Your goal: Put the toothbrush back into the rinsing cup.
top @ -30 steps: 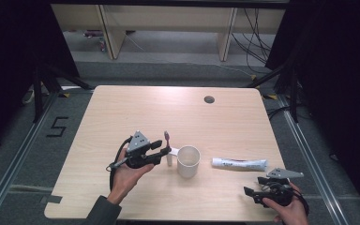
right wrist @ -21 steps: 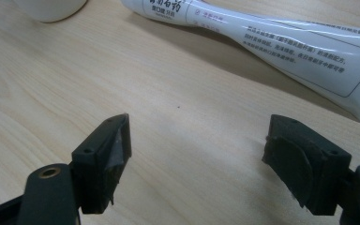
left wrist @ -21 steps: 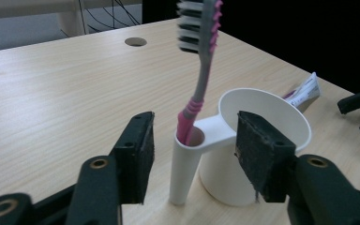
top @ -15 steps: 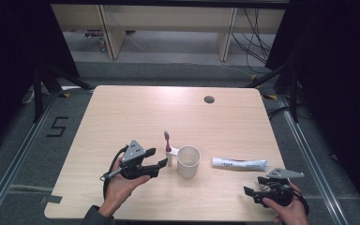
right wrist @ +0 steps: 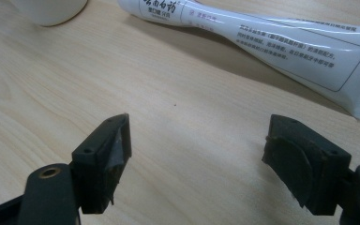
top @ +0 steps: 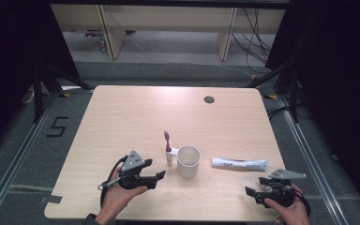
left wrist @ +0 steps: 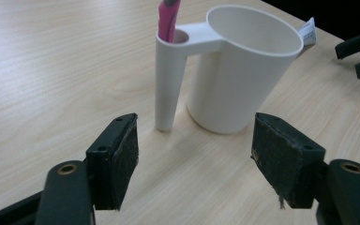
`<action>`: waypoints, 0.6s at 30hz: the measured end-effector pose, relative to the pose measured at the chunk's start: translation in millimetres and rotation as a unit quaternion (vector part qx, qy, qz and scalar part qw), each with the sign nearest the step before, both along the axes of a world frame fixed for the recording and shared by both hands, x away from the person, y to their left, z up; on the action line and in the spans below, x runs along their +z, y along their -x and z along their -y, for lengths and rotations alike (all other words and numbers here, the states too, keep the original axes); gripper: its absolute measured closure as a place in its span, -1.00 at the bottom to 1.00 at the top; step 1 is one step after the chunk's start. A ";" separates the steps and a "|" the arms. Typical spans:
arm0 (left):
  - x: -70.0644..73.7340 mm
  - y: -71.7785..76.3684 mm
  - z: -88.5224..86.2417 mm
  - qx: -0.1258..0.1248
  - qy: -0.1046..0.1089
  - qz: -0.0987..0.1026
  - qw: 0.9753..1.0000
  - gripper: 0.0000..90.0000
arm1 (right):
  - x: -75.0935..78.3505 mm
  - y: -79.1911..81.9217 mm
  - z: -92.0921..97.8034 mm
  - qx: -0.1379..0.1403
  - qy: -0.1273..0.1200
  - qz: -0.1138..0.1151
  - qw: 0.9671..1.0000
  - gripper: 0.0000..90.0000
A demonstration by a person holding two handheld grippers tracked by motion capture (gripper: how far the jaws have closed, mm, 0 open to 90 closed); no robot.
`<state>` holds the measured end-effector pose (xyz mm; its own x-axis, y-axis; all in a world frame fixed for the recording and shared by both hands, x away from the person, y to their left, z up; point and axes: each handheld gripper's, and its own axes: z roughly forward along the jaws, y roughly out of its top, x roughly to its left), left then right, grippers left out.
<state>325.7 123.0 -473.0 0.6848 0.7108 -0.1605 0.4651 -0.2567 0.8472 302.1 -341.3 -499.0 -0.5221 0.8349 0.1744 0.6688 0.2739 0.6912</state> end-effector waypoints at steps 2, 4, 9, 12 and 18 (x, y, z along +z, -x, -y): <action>-3.4 3.4 -0.4 0.003 -0.002 -0.001 1.000 -0.34 | 0.0 0.4 -0.1 -0.002 0.000 -0.004 1.000 -0.48; -6.4 5.3 -0.6 0.004 -0.001 -0.002 1.000 -0.37 | -1.5 -0.2 0.0 0.000 -0.006 -0.009 1.000 -0.48; -12.2 10.1 -2.4 0.002 -0.015 -0.014 1.000 -0.44 | -1.5 0.6 0.4 -0.008 -0.013 -0.013 1.000 -0.48; -16.4 12.8 -2.6 0.000 -0.023 -0.017 1.000 -0.47 | -1.5 1.0 -0.3 -0.009 -0.013 -0.018 1.000 -0.48; -26.2 17.3 -6.8 -0.001 -0.046 -0.024 0.999 -0.53 | -1.3 1.9 -0.3 -0.010 -0.011 -0.015 1.000 -0.48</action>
